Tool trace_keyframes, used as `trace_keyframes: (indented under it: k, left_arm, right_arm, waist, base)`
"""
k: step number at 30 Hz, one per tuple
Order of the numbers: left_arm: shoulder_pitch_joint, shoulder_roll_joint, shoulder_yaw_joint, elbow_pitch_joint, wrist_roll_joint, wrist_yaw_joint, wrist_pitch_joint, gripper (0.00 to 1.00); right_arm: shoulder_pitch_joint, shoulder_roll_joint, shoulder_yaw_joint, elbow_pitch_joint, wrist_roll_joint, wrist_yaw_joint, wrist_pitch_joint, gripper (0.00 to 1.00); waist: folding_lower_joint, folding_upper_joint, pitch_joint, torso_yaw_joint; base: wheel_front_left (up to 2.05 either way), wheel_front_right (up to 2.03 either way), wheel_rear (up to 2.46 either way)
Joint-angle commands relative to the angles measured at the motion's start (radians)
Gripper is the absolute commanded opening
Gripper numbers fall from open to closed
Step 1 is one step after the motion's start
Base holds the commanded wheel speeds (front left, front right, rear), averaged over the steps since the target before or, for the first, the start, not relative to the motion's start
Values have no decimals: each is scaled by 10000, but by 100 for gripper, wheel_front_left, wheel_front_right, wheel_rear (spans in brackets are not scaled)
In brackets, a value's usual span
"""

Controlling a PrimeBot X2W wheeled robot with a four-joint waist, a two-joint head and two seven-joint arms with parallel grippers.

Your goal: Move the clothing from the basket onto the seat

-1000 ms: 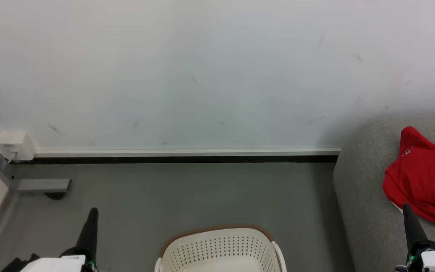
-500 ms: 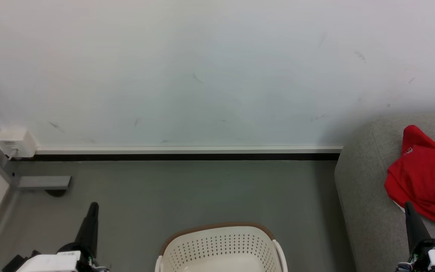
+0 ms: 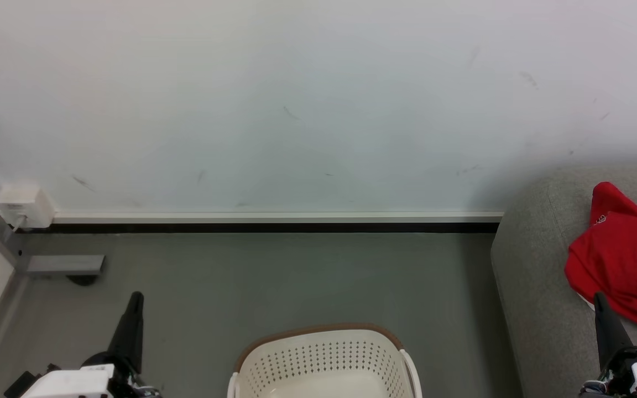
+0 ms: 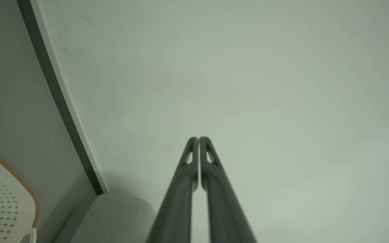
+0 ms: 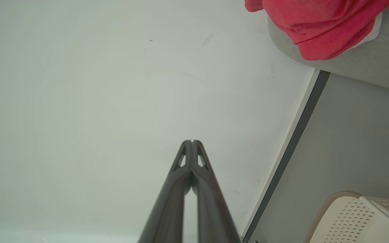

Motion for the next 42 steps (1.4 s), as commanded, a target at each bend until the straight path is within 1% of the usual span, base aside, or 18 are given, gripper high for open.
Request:
trace_keyframes:
  k: [1, 42]
  left_arm:
    - [-74, 17, 26, -25, -113, -52, 58, 0]
    - [-72, 17, 26, -24, -113, -52, 58, 0]
  right_arm:
    - [-81, 6, -40, -49, 38, -21, 41, 0]
    - [-76, 5, -41, -48, 27, -21, 41, 0]
  waist:
    - [0, 0, -1, -1]
    - [0, 0, -1, -1]
  base:
    - [0, 0, 0]
    - [0, 0, 0]
